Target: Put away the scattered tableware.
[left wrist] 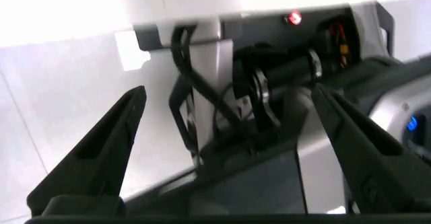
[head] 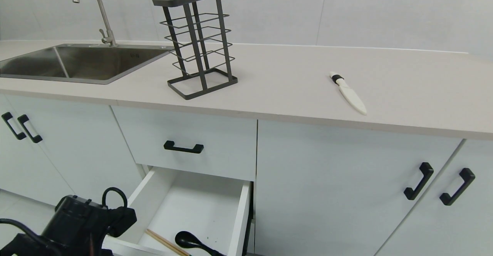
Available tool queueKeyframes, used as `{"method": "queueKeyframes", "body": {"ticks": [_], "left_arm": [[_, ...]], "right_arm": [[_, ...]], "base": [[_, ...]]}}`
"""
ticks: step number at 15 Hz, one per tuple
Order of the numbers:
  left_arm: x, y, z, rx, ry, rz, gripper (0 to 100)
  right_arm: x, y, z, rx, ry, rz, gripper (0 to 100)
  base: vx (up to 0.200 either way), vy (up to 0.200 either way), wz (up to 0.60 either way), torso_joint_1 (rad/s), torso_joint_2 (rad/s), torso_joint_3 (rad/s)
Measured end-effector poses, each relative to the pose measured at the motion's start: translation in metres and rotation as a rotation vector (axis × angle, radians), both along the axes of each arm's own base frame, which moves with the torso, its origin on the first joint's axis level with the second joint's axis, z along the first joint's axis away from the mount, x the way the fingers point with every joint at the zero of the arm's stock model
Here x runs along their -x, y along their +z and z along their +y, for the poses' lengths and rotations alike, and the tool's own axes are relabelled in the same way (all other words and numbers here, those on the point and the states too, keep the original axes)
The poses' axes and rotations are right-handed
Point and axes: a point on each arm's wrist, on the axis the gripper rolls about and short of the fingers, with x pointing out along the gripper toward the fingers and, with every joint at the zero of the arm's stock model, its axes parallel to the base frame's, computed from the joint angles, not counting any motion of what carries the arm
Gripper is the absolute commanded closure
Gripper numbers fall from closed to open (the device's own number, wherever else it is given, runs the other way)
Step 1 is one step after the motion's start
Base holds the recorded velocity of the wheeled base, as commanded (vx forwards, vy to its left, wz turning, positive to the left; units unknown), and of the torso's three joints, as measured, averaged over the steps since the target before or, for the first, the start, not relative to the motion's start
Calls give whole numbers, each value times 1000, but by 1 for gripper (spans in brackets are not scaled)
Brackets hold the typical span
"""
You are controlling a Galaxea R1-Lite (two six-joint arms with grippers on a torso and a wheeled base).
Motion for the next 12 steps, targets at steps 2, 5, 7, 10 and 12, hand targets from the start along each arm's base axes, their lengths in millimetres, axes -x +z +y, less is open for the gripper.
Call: {"method": "queueKeyframes", "body": {"ticks": [2, 5, 7, 10, 12], "left_arm": [[-11, -9, -4, -26, 13, -33, 0], [-17, -17, -6, -44, 18, -39, 0], [-24, -19, -8, -32, 20, -69, 0], [-41, -21, -14, 5, 24, -177, 0], [-50, -27, -17, 10, 31, -221, 0]], "right_arm": [[0, 0, 0, 0, -1, 0, 0], [0, 0, 0, 0, 0, 0, 0], [0, 0, 0, 0, 0, 0, 0], [0, 0, 0, 0, -1, 0, 0], [0, 0, 0, 0, 0, 0, 0]], "base": [[0, 0, 0, 0, 0, 0], [0, 0, 0, 0, 0, 0], [0, 0, 0, 0, 0, 0], [0, 0, 0, 0, 0, 0], [0, 0, 0, 0, 0, 0]]}}
